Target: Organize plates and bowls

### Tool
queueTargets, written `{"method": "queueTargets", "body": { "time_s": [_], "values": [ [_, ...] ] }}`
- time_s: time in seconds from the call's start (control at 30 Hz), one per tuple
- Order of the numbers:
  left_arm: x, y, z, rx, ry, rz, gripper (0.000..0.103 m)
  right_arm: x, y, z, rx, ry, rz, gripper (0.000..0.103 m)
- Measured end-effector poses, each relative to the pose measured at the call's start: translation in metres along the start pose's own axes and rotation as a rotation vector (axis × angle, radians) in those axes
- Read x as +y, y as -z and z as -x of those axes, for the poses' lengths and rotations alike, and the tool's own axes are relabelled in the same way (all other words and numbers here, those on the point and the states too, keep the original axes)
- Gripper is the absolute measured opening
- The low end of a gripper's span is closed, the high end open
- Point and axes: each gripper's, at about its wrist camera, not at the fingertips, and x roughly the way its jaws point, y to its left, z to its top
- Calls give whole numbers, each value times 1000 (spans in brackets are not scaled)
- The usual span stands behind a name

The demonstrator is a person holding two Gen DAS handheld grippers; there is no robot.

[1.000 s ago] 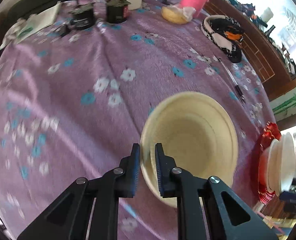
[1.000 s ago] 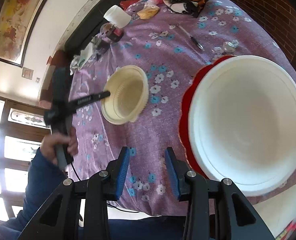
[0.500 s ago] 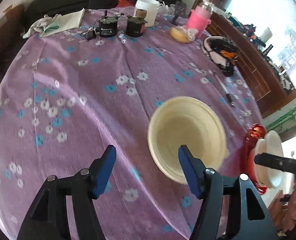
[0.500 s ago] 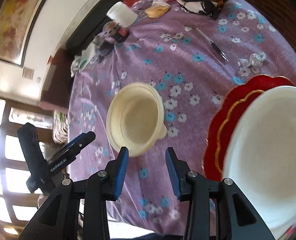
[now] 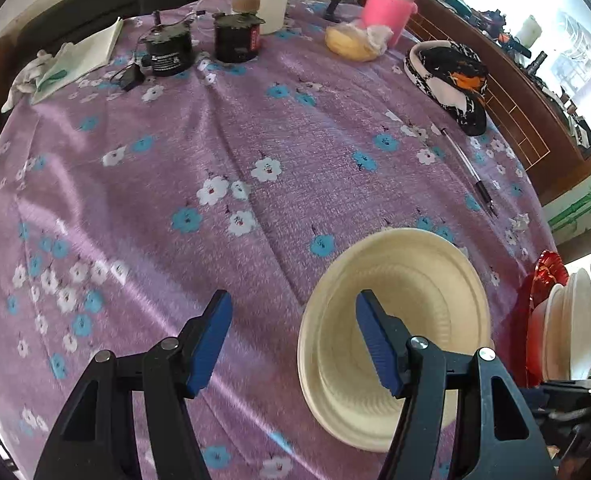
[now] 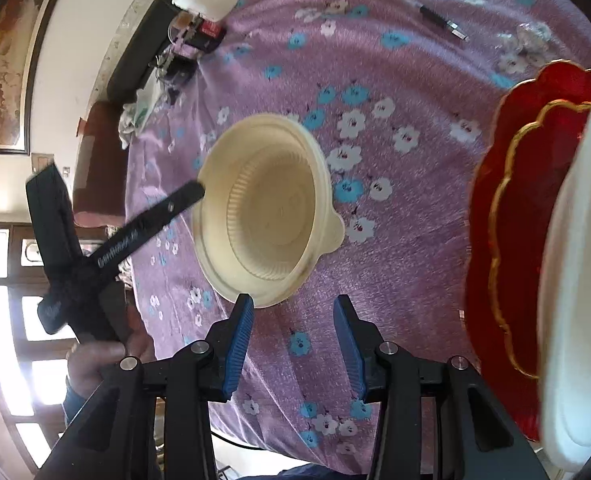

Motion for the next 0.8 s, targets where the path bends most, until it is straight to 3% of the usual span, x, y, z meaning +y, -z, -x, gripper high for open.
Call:
{"method": "queueTargets", "body": {
  "time_s": [0.07, 0.17, 0.23, 0.4, 0.8],
  "values": [
    [-1, -1, -5, 14, 10, 1, 42, -1, -3, -8, 10, 14, 0, 45],
    [-5, 3, -10, 25, 23, -7, 23, -3, -10, -14, 3, 24, -5, 44],
    [-9, 6, -9, 26, 19, -18, 15, -5, -13, -15, -5, 39, -8, 39],
    [-16, 16, -6, 25, 29, -18, 12, -6, -20, -16, -33, 60, 13, 29],
    [-18, 44, 25, -32, 18, 32, 12, 6, -15, -7, -66, 100, 120, 24]
  ]
}}
